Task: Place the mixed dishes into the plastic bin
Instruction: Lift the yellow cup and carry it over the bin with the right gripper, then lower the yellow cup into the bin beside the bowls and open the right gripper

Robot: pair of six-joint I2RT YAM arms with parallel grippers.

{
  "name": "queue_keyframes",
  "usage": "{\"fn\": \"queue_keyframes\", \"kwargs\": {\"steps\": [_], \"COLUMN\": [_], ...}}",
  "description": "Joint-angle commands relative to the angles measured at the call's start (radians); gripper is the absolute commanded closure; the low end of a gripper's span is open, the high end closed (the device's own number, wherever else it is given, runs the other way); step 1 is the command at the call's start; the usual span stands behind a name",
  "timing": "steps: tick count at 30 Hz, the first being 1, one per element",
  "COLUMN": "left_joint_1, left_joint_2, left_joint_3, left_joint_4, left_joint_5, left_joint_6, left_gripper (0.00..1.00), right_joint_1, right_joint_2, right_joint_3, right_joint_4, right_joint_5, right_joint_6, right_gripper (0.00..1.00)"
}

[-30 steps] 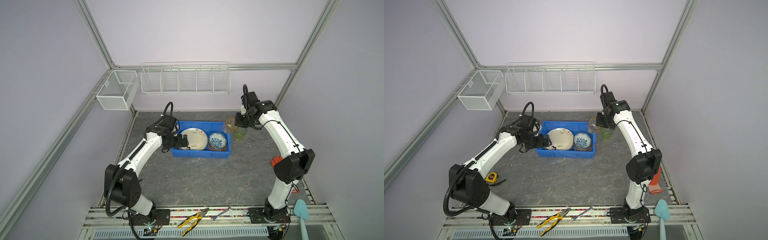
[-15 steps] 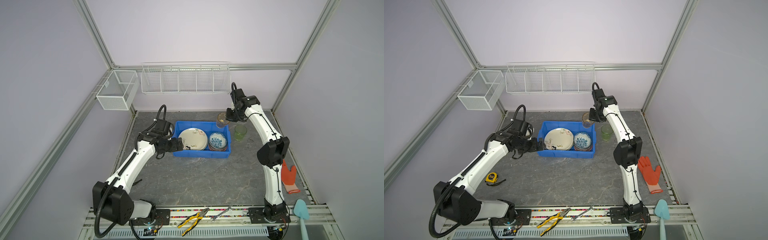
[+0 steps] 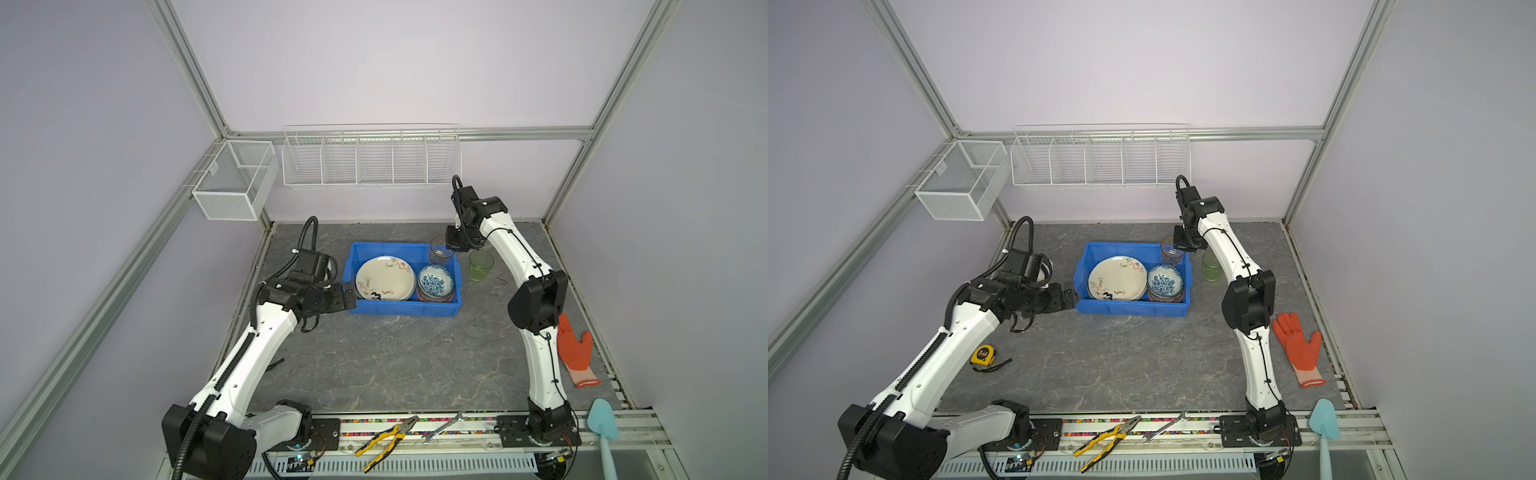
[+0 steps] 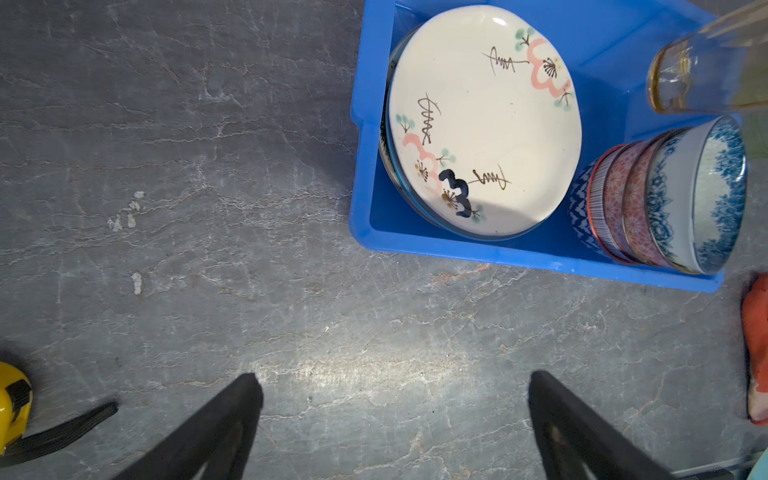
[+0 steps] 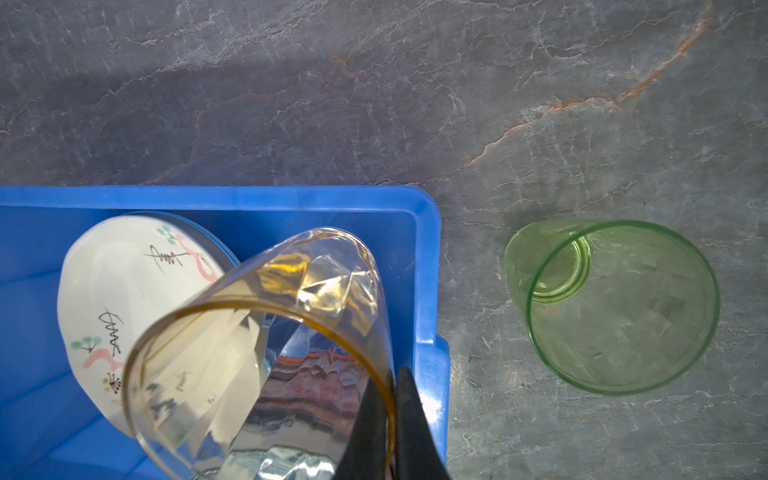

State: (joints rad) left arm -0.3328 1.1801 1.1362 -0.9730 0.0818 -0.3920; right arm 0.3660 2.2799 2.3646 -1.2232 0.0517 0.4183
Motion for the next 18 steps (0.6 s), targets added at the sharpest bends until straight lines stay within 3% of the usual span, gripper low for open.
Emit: {"fn": "queue_keyframes", "kwargs": {"steps": [1, 18], "left_joint_1": [0.006, 0.013], "left_joint_2": [-0.039, -0.084], "left_joint_3": [-0.029, -0.061], "left_joint_4": [-0.034, -0.036], "left_joint_5": [-0.024, -0.028], "left_joint_6": [-0.015, -0.004], "left_gripper": [0.00, 0.00], "right_joint_1": [0.013, 0.039], "right_joint_2": [0.020, 0.092], "right_joint_3": [-0.014, -0.013], "right_joint_4": [0.012, 0.022], "right_joint_5": [-0.001, 0.034], "right_joint_6": [-0.013, 0.003], "right_gripper": [0.94, 0.93]}}
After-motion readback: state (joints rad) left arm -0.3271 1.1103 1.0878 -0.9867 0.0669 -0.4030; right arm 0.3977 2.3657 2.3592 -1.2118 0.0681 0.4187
